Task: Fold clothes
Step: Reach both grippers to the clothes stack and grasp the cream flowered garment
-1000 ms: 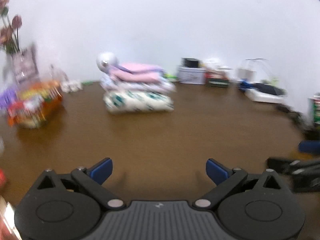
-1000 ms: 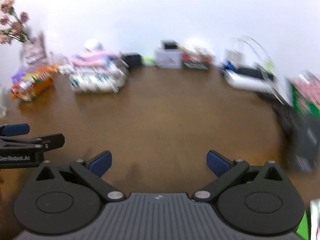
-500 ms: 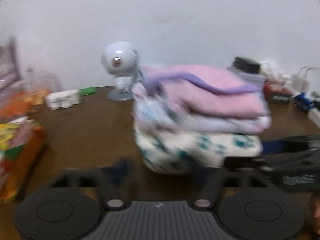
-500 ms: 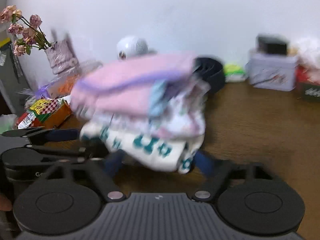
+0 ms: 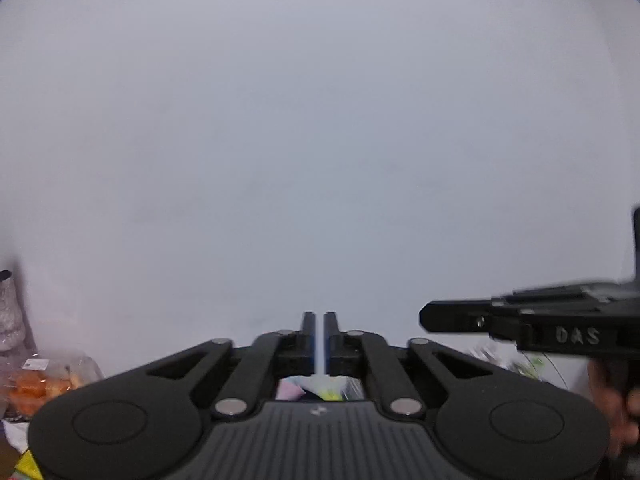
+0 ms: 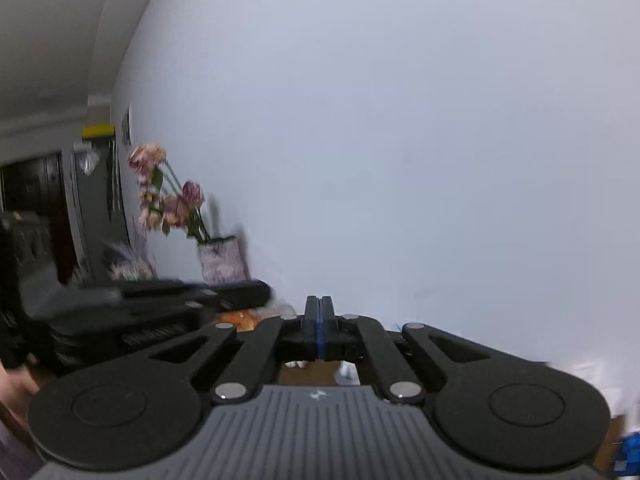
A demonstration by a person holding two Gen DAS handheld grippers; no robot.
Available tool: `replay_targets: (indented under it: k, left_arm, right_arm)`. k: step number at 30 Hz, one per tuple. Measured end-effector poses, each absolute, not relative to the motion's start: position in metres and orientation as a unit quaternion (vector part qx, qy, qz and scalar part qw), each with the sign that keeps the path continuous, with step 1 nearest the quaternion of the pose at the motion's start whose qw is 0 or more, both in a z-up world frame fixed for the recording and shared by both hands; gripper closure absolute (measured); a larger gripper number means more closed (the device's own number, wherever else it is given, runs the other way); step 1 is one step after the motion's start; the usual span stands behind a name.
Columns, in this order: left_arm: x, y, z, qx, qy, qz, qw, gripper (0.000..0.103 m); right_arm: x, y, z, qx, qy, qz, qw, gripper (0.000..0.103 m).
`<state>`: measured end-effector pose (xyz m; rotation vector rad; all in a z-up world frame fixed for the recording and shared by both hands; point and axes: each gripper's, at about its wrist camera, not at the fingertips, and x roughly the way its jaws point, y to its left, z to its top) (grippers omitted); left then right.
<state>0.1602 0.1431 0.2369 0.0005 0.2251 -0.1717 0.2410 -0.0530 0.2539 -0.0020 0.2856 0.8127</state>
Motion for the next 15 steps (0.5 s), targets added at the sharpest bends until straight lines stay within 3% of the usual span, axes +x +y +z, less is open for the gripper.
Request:
replay_targets:
  k: [1,2,3,4,6,10,15]
  left_arm:
    - [0.151,0.141,0.229,0.015,0.128,-0.086,0.988,0.072]
    - [0.142,0.138,0.222,0.03,0.143,-0.087,0.985,0.04]
    - [0.135,0.138,0.202,0.04,0.164,-0.069,0.983,0.021]
    - [0.128,0.139,0.177,0.045,0.19,-0.051,0.979,0.02]
    - [0.119,0.145,0.128,0.055,0.241,-0.015,0.969,0.021]
    - [0.113,0.171,0.047,0.069,0.326,0.065,0.941,0.022]
    - [0.102,0.222,0.057,0.009,0.314,0.118,0.942,0.022]
  right_arm:
    - [0.235,-0.057,0.25,-0.015,0.159,0.379,0.912,0.102]
    - [0.229,-0.06,0.243,-0.028,0.18,0.364,0.913,0.098]
    - [0.223,-0.063,0.227,-0.039,0.203,0.35,0.914,0.086]
    - [0.217,-0.066,0.21,-0.048,0.226,0.338,0.912,0.062]
    - [0.198,-0.067,0.165,-0.058,0.257,0.333,0.905,0.04]
    - [0.168,-0.026,0.078,-0.087,0.326,0.352,0.873,0.04]
    - [0.17,0.04,0.025,-0.082,0.333,0.367,0.865,0.039]
